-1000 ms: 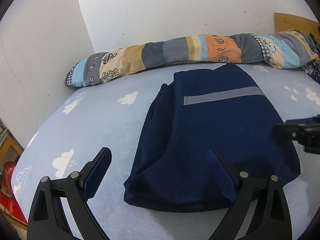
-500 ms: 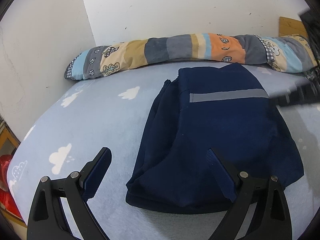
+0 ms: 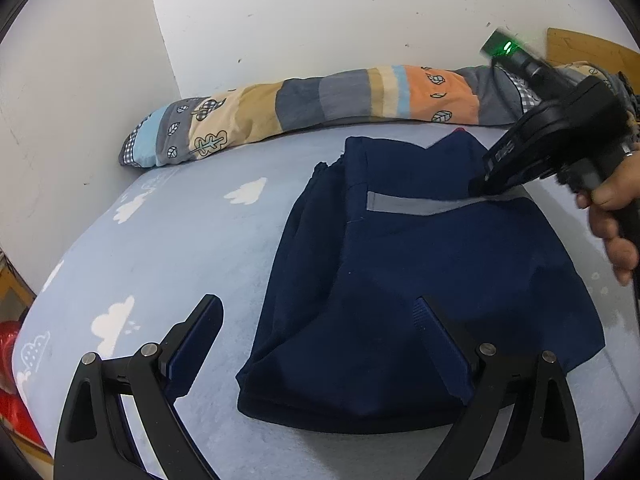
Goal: Fold large clothes
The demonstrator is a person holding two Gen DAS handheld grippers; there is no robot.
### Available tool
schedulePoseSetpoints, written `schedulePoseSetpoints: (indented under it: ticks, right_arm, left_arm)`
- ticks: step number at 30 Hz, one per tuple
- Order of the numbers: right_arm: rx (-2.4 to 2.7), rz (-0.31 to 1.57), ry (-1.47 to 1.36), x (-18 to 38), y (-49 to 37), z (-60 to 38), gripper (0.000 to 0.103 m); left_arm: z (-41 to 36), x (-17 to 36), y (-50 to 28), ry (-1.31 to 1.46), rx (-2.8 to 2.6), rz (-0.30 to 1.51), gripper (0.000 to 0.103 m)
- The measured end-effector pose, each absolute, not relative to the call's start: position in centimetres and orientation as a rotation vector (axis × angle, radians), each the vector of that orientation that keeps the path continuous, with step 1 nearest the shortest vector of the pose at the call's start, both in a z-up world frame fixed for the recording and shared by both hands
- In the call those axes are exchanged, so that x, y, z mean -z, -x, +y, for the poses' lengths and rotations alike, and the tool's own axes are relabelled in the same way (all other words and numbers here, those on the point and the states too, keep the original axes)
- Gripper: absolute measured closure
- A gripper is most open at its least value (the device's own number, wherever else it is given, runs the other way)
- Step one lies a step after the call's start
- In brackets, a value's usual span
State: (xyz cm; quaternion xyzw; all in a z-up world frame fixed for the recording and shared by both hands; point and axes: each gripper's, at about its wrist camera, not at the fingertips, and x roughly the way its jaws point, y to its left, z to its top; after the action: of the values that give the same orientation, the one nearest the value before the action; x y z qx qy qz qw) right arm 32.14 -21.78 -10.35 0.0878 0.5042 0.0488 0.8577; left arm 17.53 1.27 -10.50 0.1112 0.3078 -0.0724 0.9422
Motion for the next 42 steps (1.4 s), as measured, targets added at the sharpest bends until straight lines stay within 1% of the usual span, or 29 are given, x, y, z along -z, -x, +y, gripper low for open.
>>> schedulePoseSetpoints:
  ticks: [1,2,3,4,6,9,13,15,16,18,21,25,26,28,30,33,35,36,38,42]
  right_arm:
    - [-0.109,1.031,-0.208,9.7,-31.3,-22.0,0.079]
    - [-0.121,0.988,-0.237,8.8,-30.1,-22.4,0.073]
    - [-0.133,0.951,-0.258,8.1,-28.8,-22.9,0.053]
    - [-0.137,0.926,-0.268,7.5,-27.3,-23.3,0.041]
    - [-0.153,0.898,-0.278,7.0,-24.9,-24.0,0.040]
    - [-0.172,0.913,-0.305,7.6,-21.9,-25.1,0.040]
    - [-0.179,0.949,-0.389,9.8,-20.3,-26.4,0.040]
    - [-0.182,1.000,-0.392,11.0,-20.5,-26.3,0.040]
    - [-0.177,1.011,-0.397,11.6,-20.4,-26.2,0.040]
    - [-0.199,1.041,-0.399,12.6,-20.7,-25.4,0.040]
    - [-0.184,1.037,-0.363,12.3,-20.8,-25.0,0.040]
    - [-0.191,0.980,-0.397,10.7,-20.7,-25.6,0.040]
    - [-0.190,0.974,-0.397,10.5,-20.7,-25.7,0.040]
    - [-0.171,0.955,-0.385,10.0,-20.7,-25.9,0.040]
    - [-0.183,0.954,-0.402,10.0,-20.7,-26.2,0.040]
    - [-0.182,0.955,-0.422,10.3,-20.7,-27.3,0.034]
    - [-0.206,0.956,-0.452,10.6,-20.8,-28.5,0.034]
    - [-0.220,0.954,-0.474,10.7,-20.9,-29.0,0.033]
    - [-0.247,0.955,-0.510,11.1,-21.2,-29.6,0.033]
    - [-0.285,0.974,-0.580,12.5,-22.4,-30.7,0.032]
  left_arm:
    - [1.4,10.5,-17.6,-0.219,0.153,0.634,0.007]
    - [1.6,10.5,-17.7,-0.212,0.161,0.644,0.007]
    - [1.8,10.5,-17.9,-0.199,0.169,0.657,0.007]
    - [2.2,10.4,-18.1,-0.174,0.180,0.677,0.007]
    - [3.2,10.4,-19.0,-0.112,0.219,0.738,0.007]
    - [5.3,10.7,-20.5,-0.013,0.219,0.815,0.007]
    - [7.5,11.8,-21.9,0.131,0.243,0.922,0.008]
    - [7.6,12.8,-22.3,0.118,0.219,0.971,0.017]
    - [7.6,13.5,-22.5,0.107,0.220,1.005,0.019]
    - [7.4,14.7,-22.7,0.107,0.261,1.046,0.019]
    - [7.4,14.1,-22.7,0.096,0.279,1.032,0.021]
    - [9.2,10.3,-23.4,0.175,0.257,0.897,0.021]
    - [9.6,10.2,-23.9,0.196,0.241,0.893,0.021]
    - [9.9,10.9,-25.6,0.246,0.224,0.929,0.021]
    - [9.4,12.7,-27.5,0.253,0.240,1.010,0.021]
    - [9.3,14.6,-29.4,0.231,0.265,1.106,0.021]
    - [10.2,15.1,-30.8,0.311,0.337,1.138,0.019]
    - [10.6,15.2,-31.1,0.349,0.366,1.139,0.013]
    - [11.7,15.7,-32.3,0.451,0.459,1.153,0.006]
    - [11.7,16.8,-35.1,0.541,0.587,1.208,0.003]
